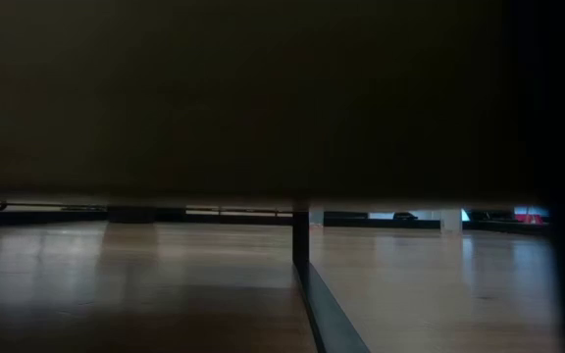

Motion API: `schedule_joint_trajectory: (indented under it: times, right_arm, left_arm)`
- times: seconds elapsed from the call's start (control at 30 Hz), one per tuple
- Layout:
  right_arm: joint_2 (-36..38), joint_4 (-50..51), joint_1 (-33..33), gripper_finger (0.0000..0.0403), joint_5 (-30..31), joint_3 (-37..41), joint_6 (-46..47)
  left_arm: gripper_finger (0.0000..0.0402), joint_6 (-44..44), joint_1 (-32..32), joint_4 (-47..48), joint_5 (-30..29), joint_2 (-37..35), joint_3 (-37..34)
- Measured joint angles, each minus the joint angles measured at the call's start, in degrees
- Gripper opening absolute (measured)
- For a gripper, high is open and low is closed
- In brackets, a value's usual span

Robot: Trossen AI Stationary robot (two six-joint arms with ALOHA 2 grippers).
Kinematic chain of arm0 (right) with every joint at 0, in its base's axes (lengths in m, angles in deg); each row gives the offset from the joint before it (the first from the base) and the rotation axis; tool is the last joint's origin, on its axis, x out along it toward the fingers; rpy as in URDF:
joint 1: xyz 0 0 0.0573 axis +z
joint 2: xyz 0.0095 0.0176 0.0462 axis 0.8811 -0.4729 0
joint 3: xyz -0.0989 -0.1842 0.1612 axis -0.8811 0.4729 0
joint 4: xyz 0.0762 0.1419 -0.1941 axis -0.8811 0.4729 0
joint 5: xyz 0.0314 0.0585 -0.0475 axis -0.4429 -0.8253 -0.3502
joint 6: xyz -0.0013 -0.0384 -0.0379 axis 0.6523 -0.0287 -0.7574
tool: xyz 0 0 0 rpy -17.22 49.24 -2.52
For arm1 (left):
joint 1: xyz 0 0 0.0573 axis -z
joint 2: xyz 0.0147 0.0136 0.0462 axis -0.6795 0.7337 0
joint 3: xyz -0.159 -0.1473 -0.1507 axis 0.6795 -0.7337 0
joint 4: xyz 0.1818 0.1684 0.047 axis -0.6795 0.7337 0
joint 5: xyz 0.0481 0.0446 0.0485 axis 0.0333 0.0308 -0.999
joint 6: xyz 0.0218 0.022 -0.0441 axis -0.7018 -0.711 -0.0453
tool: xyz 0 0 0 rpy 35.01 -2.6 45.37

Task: Pick and place medicine bottles onto shelf by color
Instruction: Put the top green pill bottle on the shelf aligned with the other green pill bottle

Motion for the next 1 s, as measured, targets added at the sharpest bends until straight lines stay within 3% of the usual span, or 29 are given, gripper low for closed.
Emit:
schedule_joint_trajectory:
  times: [0.4,1.0]
  right_arm:
    - [-0.02,0.0,0.0,0.021,0.0,0.0,0.0]
    - [-0.02,0.0,-0.02,0.021,0.02,0.0,0.0]
  left_arm:
    - [0.0109,-0.87,0.15,0.02,-0.27,-0.02,0.0]
    - [0.0205,-0.81,0.15,0.04,-0.3,-0.02,0.0]
